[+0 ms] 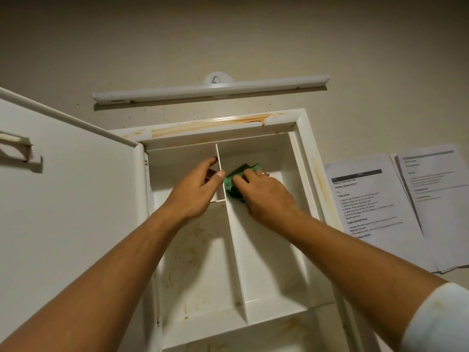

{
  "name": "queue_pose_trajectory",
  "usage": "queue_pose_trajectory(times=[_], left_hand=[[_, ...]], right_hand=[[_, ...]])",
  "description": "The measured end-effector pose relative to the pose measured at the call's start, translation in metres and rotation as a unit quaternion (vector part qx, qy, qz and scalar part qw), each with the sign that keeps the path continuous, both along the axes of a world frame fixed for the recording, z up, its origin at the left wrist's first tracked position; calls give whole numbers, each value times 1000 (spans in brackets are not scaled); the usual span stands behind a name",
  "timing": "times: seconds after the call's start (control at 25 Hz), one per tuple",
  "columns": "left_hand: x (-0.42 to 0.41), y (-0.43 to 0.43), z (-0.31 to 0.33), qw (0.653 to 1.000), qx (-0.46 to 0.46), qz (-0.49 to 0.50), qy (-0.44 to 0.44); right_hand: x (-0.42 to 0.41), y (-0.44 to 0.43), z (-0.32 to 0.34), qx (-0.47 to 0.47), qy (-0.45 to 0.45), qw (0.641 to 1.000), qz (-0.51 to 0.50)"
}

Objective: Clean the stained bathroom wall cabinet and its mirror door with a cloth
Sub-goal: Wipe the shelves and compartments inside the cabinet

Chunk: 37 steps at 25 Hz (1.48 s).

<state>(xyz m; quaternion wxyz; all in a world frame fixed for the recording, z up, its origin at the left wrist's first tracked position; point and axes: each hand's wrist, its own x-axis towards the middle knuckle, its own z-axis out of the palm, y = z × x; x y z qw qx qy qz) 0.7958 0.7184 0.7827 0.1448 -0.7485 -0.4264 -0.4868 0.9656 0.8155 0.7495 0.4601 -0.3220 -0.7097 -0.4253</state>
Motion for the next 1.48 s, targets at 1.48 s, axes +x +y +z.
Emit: queue_pose_trajectory(times=[1.48], left_hand=[[-5,3,1,999,-34,-24,-31]], right_hand=[[3,-15,8,-61,167,984,4]])
